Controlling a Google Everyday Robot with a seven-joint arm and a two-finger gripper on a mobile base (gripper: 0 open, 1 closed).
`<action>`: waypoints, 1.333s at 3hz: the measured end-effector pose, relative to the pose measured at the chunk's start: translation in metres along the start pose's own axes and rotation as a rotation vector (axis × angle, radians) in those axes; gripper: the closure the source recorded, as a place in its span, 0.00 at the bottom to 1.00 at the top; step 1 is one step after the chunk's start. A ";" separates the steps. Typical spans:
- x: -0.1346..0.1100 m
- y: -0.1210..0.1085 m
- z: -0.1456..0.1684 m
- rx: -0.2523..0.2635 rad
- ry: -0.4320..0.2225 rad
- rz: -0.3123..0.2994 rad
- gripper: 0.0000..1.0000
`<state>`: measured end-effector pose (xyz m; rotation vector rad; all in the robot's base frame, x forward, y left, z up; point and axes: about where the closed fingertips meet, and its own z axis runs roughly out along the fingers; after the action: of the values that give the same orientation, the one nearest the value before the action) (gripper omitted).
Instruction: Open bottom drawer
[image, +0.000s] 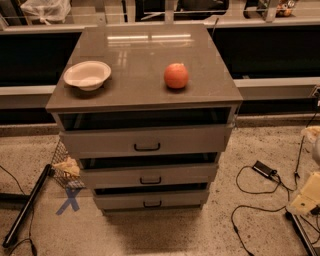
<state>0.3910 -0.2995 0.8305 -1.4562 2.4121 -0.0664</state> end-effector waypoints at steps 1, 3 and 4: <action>0.000 0.000 0.000 0.000 0.000 0.000 0.00; 0.036 0.013 0.114 -0.063 -0.072 0.086 0.00; 0.047 0.038 0.204 -0.054 -0.120 0.039 0.00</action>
Offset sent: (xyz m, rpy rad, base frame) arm 0.0366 -0.0252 -0.1138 0.0445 0.0325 -0.0818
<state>0.3985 -0.2964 0.6175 -1.3935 2.3616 0.0935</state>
